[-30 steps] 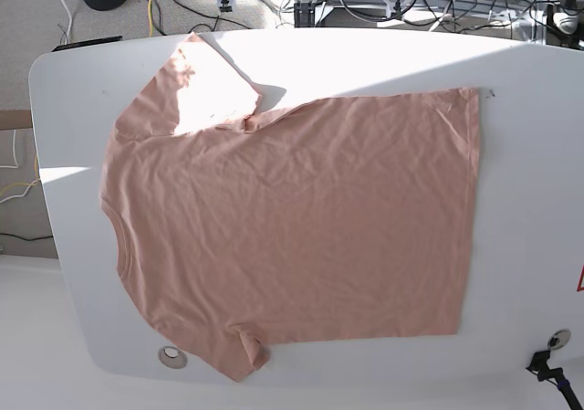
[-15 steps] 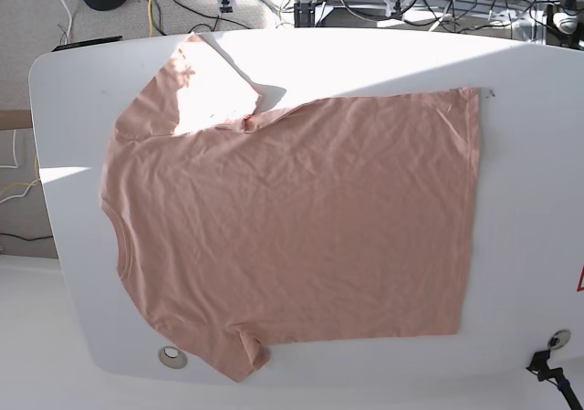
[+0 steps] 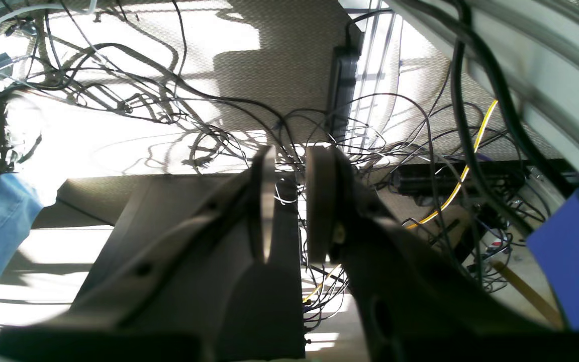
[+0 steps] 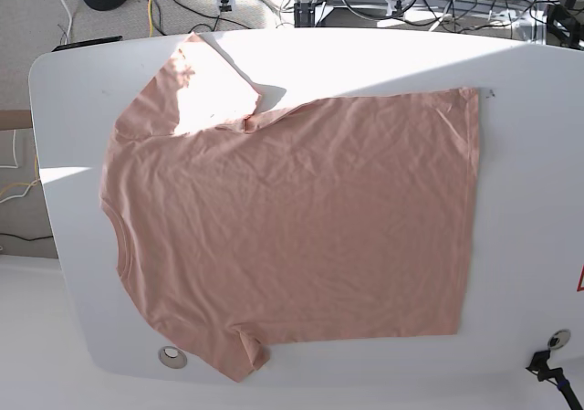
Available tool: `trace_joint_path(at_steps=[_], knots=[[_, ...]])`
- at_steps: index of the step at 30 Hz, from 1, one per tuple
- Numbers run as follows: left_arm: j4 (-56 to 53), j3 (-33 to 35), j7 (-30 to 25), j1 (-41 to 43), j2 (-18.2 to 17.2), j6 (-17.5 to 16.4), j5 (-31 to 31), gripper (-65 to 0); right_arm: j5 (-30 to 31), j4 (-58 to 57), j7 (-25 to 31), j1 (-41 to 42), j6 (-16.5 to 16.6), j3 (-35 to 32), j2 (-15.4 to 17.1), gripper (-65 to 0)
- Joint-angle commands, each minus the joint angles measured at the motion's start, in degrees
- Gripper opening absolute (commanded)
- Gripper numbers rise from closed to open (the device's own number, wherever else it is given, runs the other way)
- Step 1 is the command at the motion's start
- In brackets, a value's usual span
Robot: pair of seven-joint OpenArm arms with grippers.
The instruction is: Fold the T-shirt properly
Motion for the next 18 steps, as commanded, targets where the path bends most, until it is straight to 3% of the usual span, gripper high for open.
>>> trace_joint_path(at_steps=[1, 4, 9, 18], knots=[[0.12, 0.03, 0.30, 0.58, -0.14, -0.17, 0.14, -49.0, -0.30, -0.05, -0.34, 0.03, 0.02, 0.08, 0.28, -63.6], [0.12, 0.03, 0.12, 0.58, -0.14, -0.17, 0.14, -41.6, -0.22, -0.05, -0.34, 0.03, 0.02, 0.08, 0.28, -63.6], [0.20, 0.03, 0.03, 0.67, -0.67, -0.17, 0.14, -41.5, -0.39, 0.57, -0.34, -0.15, 0.02, 0.08, 0.28, -63.6], [5.74, 0.03, -3.92, 5.50, -0.85, -0.17, 0.06, -41.1, -0.48, 18.77, -0.34, -9.73, 0.02, -0.01, 0.45, -63.6]])
